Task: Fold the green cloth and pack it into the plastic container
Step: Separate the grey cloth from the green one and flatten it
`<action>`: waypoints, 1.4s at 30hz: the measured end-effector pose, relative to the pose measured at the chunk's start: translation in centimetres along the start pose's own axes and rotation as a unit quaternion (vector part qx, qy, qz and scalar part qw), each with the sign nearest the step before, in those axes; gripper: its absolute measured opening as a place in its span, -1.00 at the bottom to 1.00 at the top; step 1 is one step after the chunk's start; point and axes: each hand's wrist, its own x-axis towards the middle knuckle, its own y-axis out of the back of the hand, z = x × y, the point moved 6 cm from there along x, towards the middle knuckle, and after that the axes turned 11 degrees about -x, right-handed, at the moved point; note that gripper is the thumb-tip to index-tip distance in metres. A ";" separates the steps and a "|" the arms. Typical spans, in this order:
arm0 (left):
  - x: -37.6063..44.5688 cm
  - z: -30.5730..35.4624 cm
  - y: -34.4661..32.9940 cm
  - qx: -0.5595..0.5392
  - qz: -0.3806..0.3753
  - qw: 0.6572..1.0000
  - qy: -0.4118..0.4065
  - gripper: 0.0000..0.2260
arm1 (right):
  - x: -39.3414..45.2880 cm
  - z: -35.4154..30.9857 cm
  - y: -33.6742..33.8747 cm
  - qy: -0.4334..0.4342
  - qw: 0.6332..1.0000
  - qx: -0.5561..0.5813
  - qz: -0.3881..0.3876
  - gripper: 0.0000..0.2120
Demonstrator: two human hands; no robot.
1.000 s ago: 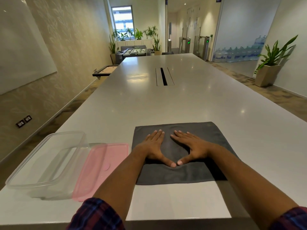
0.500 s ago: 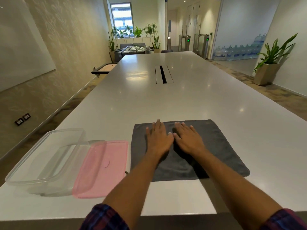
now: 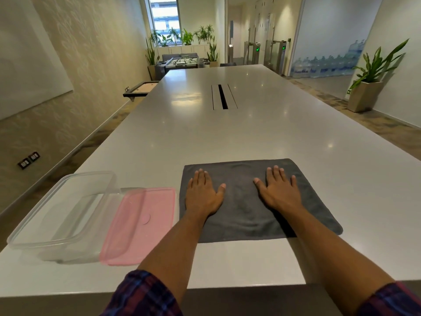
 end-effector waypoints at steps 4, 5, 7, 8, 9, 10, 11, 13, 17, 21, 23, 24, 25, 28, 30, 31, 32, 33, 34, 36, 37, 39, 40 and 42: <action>-0.1 -1.0 0.7 0.007 0.001 1.000 0.009 -0.17 | 0.6 3.7 0.3 -0.029 1.000 0.003 0.002 -0.18; -0.2 -1.0 0.9 0.013 0.001 1.000 0.012 -0.16 | 0.7 4.4 0.5 -0.033 0.999 0.005 0.002 -0.19; -0.3 -0.8 1.1 0.024 -0.008 1.000 0.012 -0.13 | 0.7 4.8 0.7 -0.038 0.999 0.004 0.002 -0.19; -0.4 -0.6 1.1 0.028 -0.017 0.999 0.004 -0.08 | 0.7 4.6 0.9 -0.035 0.999 0.003 0.009 -0.18; -0.5 -0.1 1.1 0.030 -0.027 0.999 -0.015 -0.03 | 0.7 4.1 1.3 -0.020 0.999 0.001 0.025 -0.15; -0.7 0.5 1.0 0.028 -0.043 0.998 -0.043 0.03 | 0.6 3.1 1.8 0.016 0.999 0.001 0.043 -0.12; -0.7 1.3 0.8 0.021 -0.068 0.995 -0.074 0.10 | 0.4 1.8 2.3 0.071 0.996 0.010 0.051 -0.08; -0.8 2.8 0.3 -0.001 -0.141 0.984 -0.111 0.23 | -0.1 -1.3 2.9 0.206 0.978 0.036 0.008 -0.02; -0.9 3.7 -0.2 0.008 -0.255 0.963 -0.086 0.42 | -1.4 -4.8 2.3 0.342 0.930 0.030 -0.129 0.10; -1.6 3.3 0.0 0.077 -0.293 0.950 -0.083 0.47 | -1.6 -3.7 1.1 0.331 0.923 -0.018 -0.197 0.32; -1.6 2.5 0.7 0.107 -0.306 0.943 -0.073 0.51 | -1.5 -2.5 1.1 0.321 0.919 -0.038 -0.224 0.39; -1.6 2.1 1.1 0.126 -0.311 0.939 -0.070 0.52 | -1.3 -1.8 1.3 0.313 0.918 -0.053 -0.237 0.44; -1.5 1.6 1.6 0.147 -0.314 0.935 -0.067 0.53 | -1.1 -1.1 1.5 0.301 0.918 -0.071 -0.249 0.48; -1.4 0.5 3.2 0.222 -0.314 0.922 -0.050 0.53 | -0.4 1.6 2.4 0.242 0.919 -0.125 -0.285 0.56; -1.1 0.0 4.4 0.260 -0.319 0.911 -0.026 0.52 | 0.1 3.5 3.0 0.193 0.920 -0.165 -0.300 0.60; -1.0 -0.1 4.9 0.275 -0.321 0.906 -0.015 0.52 | 0.3 4.4 3.2 0.172 0.918 -0.184 -0.306 0.63; -0.9 -0.2 5.3 0.290 -0.323 0.901 -0.007 0.51 | 0.4 5.2 3.4 0.153 0.915 -0.201 -0.313 0.64; -0.9 -0.2 5.6 0.307 -0.323 0.895 -0.001 0.50 | 0.5 5.9 3.6 0.136 0.912 -0.221 -0.317 0.65; -0.9 -0.3 5.8 0.325 -0.320 0.890 0.003 0.50 | 0.6 6.6 3.8 0.121 0.910 -0.240 -0.317 0.64; -0.9 -0.6 6.1 0.357 -0.311 0.881 0.008 0.48 | 0.7 7.8 4.2 0.093 0.905 -0.275 -0.309 0.64; -0.9 -0.7 6.3 0.365 -0.304 0.880 0.005 0.44 | 0.8 8.3 4.4 0.080 0.904 -0.287 -0.308 0.62; -0.8 -0.8 6.6 0.374 -0.282 0.883 -0.013 0.29 | 0.9 9.1 4.6 0.064 0.898 -0.309 -0.306 0.60; -0.7 -0.7 6.8 0.379 -0.271 0.885 -0.020 0.22 | 1.1 9.5 4.7 0.059 0.894 -0.322 -0.305 0.59; -0.6 -0.6 7.2 0.392 -0.264 0.881 -0.022 0.19 | 1.2 10.1 4.8 0.041 0.889 -0.344 -0.301 0.57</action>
